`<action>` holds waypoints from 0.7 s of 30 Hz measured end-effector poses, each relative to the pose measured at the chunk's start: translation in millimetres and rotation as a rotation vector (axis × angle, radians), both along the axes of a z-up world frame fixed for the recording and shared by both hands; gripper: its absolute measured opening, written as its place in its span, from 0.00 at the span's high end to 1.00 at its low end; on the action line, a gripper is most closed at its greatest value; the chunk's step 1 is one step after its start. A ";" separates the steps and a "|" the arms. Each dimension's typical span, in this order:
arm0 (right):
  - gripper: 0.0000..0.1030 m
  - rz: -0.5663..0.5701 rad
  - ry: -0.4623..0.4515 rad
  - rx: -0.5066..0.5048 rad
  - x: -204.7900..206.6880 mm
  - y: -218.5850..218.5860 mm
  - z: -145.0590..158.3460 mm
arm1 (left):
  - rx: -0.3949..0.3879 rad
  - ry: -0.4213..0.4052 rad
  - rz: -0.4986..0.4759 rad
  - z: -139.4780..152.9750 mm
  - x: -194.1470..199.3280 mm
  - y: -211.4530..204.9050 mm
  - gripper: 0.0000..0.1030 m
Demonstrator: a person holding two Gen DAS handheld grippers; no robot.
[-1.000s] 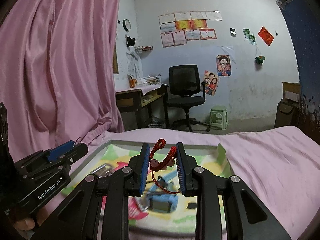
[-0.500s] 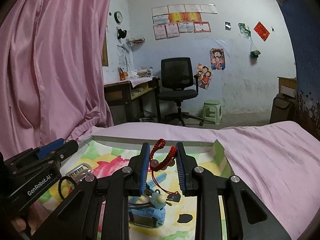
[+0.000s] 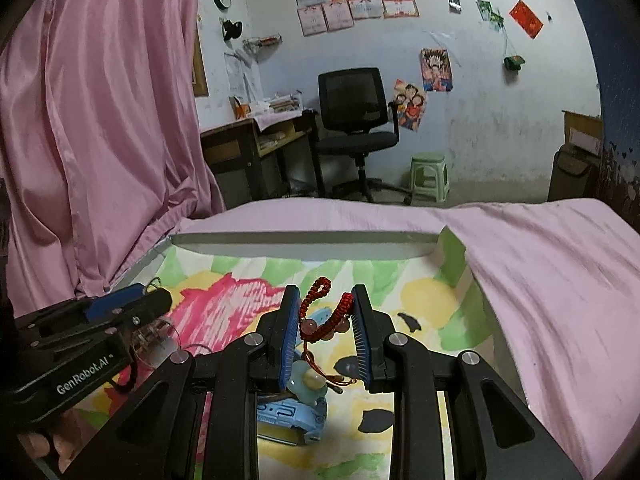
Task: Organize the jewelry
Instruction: 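Lower the rings and bracelet into the tray and open both tools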
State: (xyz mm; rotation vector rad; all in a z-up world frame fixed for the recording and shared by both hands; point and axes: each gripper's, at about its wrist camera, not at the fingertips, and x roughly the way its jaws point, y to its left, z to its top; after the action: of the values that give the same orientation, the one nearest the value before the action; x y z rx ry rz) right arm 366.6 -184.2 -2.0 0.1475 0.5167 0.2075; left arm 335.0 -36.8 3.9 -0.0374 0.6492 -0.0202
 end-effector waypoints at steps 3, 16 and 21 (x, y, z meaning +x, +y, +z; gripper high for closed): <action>0.77 0.009 0.019 -0.001 3.0 1.7 -3.7 | -0.005 0.006 -0.011 0.6 -1.1 -0.2 0.72; 0.63 0.023 0.038 0.020 0.1 -1.0 -7.8 | -0.050 -0.042 0.015 7.5 -14.1 11.2 0.48; 0.53 0.018 0.024 0.024 -6.6 -3.2 -5.8 | -0.055 -0.082 0.031 13.6 -24.8 17.4 0.41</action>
State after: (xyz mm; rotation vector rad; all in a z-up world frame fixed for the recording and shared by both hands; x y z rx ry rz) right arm 360.0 -187.4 -7.8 0.1684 0.5396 0.2301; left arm 310.2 -19.3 17.6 -0.0997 0.5663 -0.0098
